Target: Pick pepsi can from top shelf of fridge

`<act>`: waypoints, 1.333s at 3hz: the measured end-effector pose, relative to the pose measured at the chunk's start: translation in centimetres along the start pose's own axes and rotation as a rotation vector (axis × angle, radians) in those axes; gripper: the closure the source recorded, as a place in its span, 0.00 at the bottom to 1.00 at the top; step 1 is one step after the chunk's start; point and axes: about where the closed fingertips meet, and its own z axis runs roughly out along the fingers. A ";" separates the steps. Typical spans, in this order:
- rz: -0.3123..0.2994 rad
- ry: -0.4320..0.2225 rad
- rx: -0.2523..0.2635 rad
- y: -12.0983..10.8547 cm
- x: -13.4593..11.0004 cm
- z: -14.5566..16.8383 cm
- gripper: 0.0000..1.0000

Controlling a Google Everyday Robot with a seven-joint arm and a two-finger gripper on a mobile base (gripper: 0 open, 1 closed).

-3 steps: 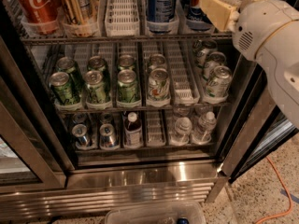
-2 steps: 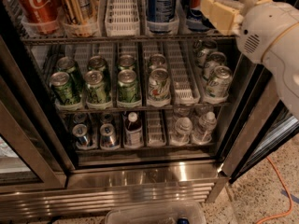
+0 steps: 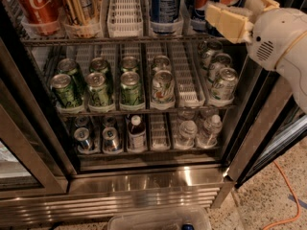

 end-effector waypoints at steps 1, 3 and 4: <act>0.018 0.007 -0.040 0.4 0.5 -0.2 1.00; 0.043 0.008 -0.138 1.3 1.1 -0.6 1.00; 0.059 0.003 -0.195 1.8 1.7 -0.9 1.00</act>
Offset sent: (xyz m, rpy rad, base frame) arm -0.0082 0.0040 -0.0161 -0.0027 0.0422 0.1467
